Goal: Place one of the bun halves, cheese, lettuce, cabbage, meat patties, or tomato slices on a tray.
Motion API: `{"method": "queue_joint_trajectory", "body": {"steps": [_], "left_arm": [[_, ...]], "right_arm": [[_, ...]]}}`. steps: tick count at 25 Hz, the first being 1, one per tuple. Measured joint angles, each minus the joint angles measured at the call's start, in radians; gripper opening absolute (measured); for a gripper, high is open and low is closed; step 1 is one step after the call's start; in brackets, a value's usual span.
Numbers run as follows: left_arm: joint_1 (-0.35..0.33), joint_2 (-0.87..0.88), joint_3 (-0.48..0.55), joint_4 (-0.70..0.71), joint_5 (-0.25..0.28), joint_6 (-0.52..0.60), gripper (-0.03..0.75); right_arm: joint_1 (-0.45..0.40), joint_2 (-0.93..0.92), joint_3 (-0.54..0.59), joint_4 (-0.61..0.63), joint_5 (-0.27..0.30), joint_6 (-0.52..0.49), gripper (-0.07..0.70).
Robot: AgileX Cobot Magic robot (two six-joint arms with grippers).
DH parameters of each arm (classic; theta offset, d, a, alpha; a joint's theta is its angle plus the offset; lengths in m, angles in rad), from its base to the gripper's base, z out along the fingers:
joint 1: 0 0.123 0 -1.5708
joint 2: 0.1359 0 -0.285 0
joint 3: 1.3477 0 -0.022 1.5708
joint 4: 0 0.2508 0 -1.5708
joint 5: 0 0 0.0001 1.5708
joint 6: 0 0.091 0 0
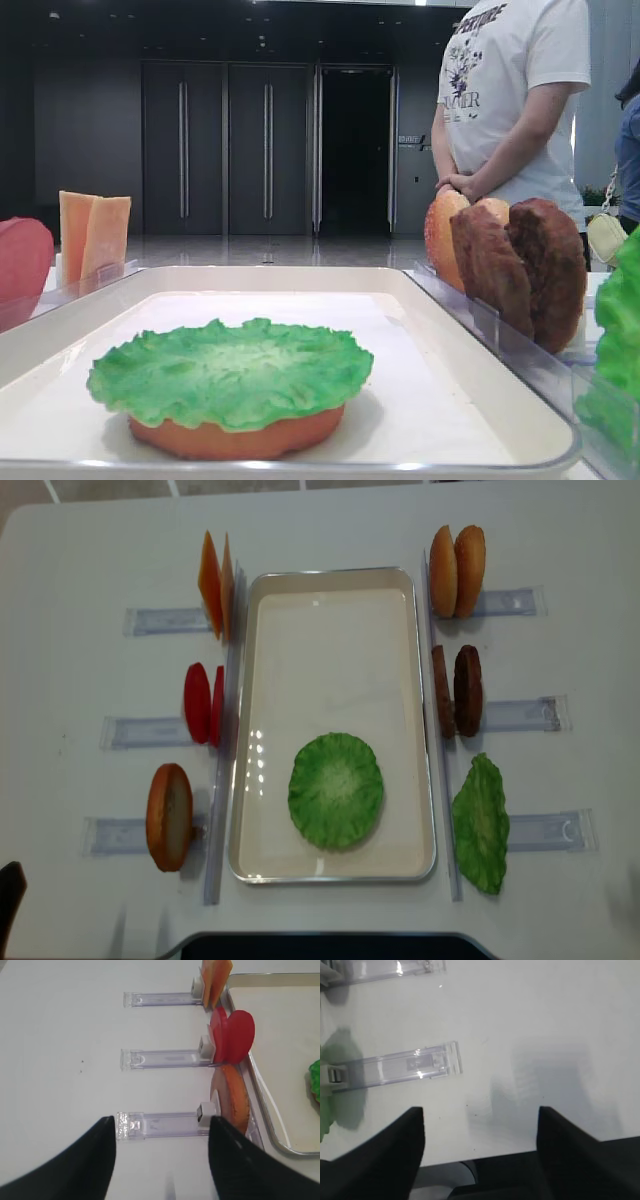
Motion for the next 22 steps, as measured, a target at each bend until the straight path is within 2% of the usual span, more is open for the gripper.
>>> {"method": "queue_joint_trajectory", "body": {"steps": [4,9,22], "left_arm": [[0.000,0.000,0.000,0.000,0.000,0.000,0.450],[0.000,0.000,0.000,0.000,0.000,0.000,0.450],[0.000,0.000,0.000,0.000,0.000,0.000,0.450]], "right_arm": [[0.000,-0.153,0.063,-0.001,-0.019,-0.003,0.485],[0.000,-0.290,0.102,-0.001,-0.069,-0.011,0.485],[0.000,-0.572,0.105,-0.001,-0.079,-0.015,0.485]]}}
